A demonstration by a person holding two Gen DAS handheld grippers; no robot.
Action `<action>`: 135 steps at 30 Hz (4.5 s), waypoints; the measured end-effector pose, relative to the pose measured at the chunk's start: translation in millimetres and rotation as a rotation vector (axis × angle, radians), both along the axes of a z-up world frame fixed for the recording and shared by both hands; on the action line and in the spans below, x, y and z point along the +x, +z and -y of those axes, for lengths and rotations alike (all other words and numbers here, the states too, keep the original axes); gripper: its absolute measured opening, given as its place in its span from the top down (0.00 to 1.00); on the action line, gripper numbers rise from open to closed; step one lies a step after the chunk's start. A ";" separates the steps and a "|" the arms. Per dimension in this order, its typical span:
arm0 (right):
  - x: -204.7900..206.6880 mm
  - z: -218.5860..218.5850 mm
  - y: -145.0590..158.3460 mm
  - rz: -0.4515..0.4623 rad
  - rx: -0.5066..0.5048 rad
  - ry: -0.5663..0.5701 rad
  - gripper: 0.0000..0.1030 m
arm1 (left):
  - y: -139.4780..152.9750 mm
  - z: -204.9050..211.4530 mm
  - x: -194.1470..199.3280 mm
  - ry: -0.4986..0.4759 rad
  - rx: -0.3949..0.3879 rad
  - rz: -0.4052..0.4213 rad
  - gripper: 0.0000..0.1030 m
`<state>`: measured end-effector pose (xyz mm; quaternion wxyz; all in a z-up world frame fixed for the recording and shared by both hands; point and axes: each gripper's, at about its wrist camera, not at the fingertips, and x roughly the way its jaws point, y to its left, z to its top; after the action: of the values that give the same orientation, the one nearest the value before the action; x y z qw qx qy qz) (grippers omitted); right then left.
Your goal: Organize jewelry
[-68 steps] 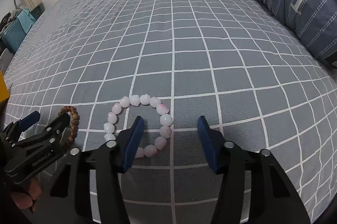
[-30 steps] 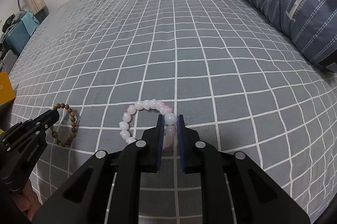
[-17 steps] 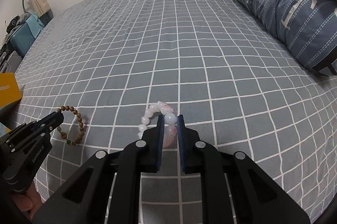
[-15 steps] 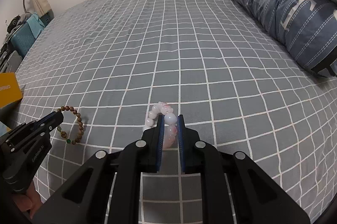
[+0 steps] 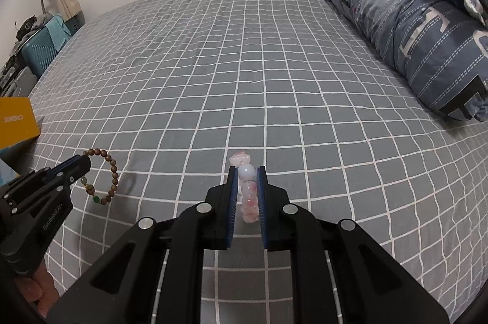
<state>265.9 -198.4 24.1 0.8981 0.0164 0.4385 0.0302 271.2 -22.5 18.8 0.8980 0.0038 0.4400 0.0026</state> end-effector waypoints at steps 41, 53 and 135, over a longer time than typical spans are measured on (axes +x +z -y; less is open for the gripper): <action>-102.0 -36.2 70.2 0.076 0.024 0.054 0.89 | 57.2 -50.6 -118.7 0.052 0.019 0.060 0.93; -119.8 -91.9 83.7 0.102 0.034 0.140 0.89 | 92.5 -108.0 -172.5 0.143 0.015 0.118 0.93; -260.0 -363.6 122.6 0.284 0.094 0.600 0.07 | 109.3 -309.0 -394.8 0.619 0.018 0.247 0.06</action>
<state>5.9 165.2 146.7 0.8996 -0.0765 0.2923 0.3154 -123.6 286.5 128.1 0.9011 -0.1225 0.3081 0.2795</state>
